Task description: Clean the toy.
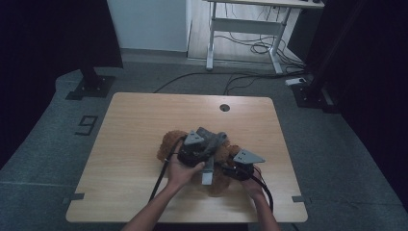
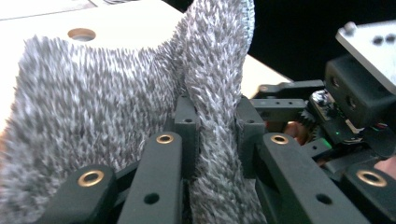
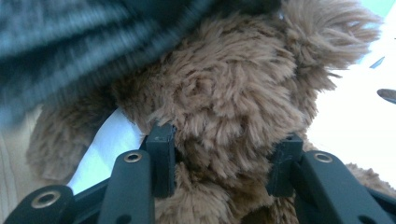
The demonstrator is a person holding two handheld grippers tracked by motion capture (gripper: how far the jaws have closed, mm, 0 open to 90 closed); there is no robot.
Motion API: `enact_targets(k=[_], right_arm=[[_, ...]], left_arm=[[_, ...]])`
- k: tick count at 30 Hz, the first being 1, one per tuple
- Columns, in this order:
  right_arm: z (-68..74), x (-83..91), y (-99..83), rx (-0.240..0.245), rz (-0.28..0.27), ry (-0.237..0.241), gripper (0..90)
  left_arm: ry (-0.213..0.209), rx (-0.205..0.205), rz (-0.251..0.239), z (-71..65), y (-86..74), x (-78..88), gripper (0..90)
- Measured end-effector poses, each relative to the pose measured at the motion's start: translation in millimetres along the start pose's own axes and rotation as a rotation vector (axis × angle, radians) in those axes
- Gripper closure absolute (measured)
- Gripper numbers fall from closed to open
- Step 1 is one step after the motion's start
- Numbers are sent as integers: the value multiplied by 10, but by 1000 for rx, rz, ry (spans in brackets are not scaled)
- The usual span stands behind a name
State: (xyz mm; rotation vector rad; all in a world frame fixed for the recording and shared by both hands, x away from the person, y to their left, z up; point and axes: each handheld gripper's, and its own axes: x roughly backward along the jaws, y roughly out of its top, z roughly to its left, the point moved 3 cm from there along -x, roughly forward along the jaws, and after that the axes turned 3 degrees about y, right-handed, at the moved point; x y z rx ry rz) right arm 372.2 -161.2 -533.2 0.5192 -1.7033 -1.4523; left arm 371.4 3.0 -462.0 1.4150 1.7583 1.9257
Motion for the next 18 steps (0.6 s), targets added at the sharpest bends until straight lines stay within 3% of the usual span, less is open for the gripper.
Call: enact_targets(k=[4,7,8,11,13,16,18], right_arm=[[-24,12,-67,-30,-8,0,545],[-62,36,-121,-49,1,13,545],[-57,49,-124,-30,12,8,547],[-50,50,-124,-18,18,2,548],[-61,55,-129,-18,22,0,548],[-84,64,-138,-32,22,1,546],[-81,58,-140,-32,19,4,546]], left_arm=[[28,-35,8,-86,-62,-144,756],[47,-44,10,-46,-114,-134,762],[51,-33,8,-10,-122,-102,762],[114,-19,-4,159,-129,48,759],[171,8,4,348,-154,170,758],[192,44,-3,604,-231,343,760],[222,35,-23,689,-275,470,761]])
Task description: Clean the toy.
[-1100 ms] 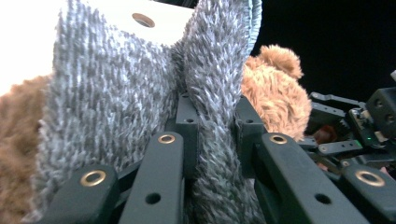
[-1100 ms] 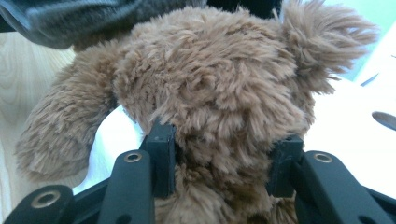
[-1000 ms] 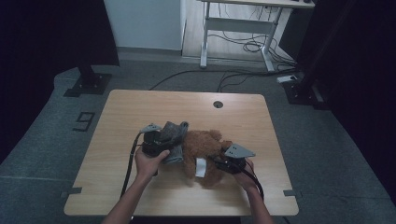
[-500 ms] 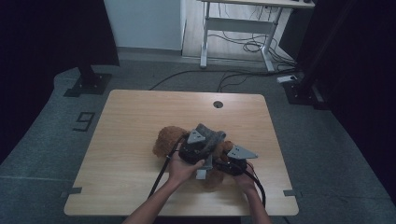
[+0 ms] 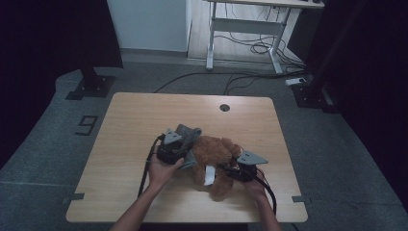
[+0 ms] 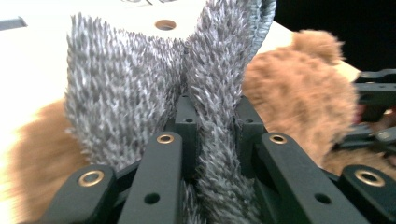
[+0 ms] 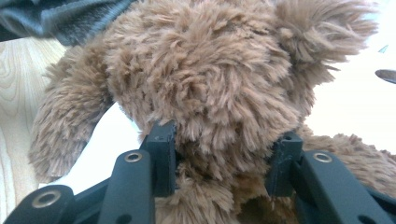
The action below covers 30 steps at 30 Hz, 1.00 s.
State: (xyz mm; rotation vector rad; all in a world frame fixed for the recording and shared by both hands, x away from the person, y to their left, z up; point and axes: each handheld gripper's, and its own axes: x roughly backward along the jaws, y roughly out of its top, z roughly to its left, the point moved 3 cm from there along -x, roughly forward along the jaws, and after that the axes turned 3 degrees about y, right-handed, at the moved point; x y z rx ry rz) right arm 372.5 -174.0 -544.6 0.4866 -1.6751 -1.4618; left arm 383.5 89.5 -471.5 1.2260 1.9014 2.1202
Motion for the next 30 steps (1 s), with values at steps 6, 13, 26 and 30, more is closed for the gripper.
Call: enact_targets(k=[6,13,26,30], right_arm=[[-4,3,-4,-7,-1,6,545],[-11,15,-35,-21,-13,20,541],[-35,47,-69,-34,-14,26,537],[-31,49,-69,-34,-15,23,536]], left_arm=[[103,36,-4,393,-165,279,759],[92,154,99,666,-583,118,762],[16,113,-33,393,-55,480,762],[-42,48,-46,20,212,355,760]])
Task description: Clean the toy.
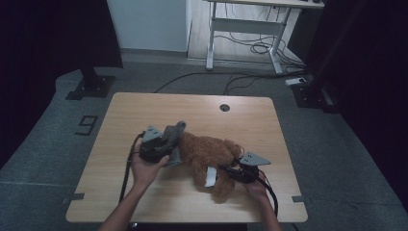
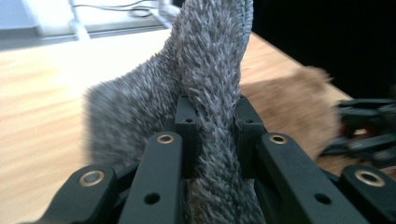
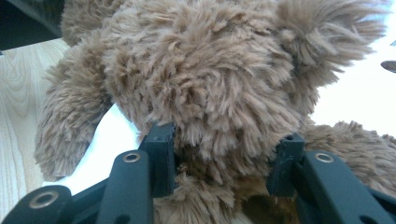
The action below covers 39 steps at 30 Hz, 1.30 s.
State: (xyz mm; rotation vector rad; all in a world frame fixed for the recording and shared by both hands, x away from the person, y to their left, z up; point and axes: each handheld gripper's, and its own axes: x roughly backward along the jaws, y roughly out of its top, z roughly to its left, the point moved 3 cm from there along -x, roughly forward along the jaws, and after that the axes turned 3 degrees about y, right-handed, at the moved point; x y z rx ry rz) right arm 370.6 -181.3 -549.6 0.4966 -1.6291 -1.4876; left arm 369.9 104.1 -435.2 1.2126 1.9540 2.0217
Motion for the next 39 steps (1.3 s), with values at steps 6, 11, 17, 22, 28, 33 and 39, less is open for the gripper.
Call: enact_targets(k=[6,11,17,22,28,33,39], right_arm=[[5,1,5,-2,2,0,535],[7,7,4,-7,2,3,535],[-9,3,-14,-20,-7,28,542],[6,6,-11,-17,0,30,544],[-8,20,-21,-22,0,31,546],[5,15,-13,-15,-2,31,546],[-3,17,-17,-24,-1,31,546]], left_arm=[[-141,-87,55,-796,111,-574,759],[-131,-174,120,-1205,-82,-983,756],[-112,-142,84,-1065,-156,-928,766],[-20,-111,67,-721,-143,-691,765],[57,-37,47,-163,-207,-388,766],[99,14,2,190,-291,-91,766],[155,89,67,580,-580,-66,765]])
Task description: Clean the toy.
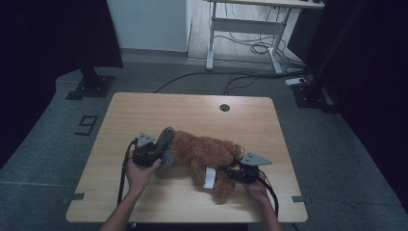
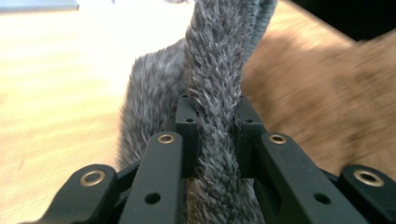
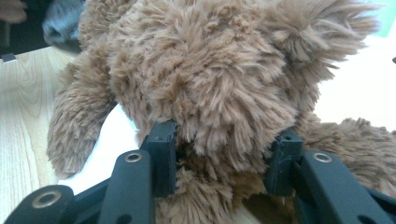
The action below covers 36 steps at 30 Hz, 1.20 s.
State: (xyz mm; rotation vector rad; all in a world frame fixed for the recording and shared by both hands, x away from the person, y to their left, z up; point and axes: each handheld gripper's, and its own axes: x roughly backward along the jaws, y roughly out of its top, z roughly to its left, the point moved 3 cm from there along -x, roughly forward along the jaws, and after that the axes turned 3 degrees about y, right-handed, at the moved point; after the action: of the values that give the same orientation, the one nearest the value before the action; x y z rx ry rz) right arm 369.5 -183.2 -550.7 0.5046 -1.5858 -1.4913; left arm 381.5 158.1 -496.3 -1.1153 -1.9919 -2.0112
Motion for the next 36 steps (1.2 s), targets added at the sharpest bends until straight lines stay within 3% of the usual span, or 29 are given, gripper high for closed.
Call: enact_targets(k=[2,4,7,10,14,17,21,24,27,30,31,33,36], right_arm=[[-2,1,-1,1,1,0,547],[-4,1,-3,0,0,2,547],[-13,3,-9,-4,-2,3,547],[-21,7,-11,-5,-4,1,546],[-47,16,-9,1,-3,-13,544],[-52,3,6,23,-3,-47,541],[-67,-23,30,47,5,-76,536],[-102,-21,41,59,11,-85,531],[-144,-16,44,64,11,-97,529],[-184,0,41,67,10,-106,528],[-190,7,38,66,12,-105,527],[-200,15,33,70,7,-109,527],[-205,25,29,70,5,-110,522]], left_arm=[[-11,27,42,81,-113,-84,765],[-57,101,80,168,-239,-182,765],[-73,119,118,202,-321,-266,763],[-87,131,98,195,-266,-227,761],[-104,135,31,181,-40,-62,754],[-108,105,-16,115,181,47,749],[-140,50,-58,-68,489,118,748],[-150,13,-71,-213,669,79,749],[-144,-47,-40,-387,797,-96,748],[-126,-97,4,-508,818,-301,744],[-127,-113,39,-540,799,-395,743],[-132,-116,73,-559,744,-500,745],[-128,-110,62,-550,664,-530,750]])
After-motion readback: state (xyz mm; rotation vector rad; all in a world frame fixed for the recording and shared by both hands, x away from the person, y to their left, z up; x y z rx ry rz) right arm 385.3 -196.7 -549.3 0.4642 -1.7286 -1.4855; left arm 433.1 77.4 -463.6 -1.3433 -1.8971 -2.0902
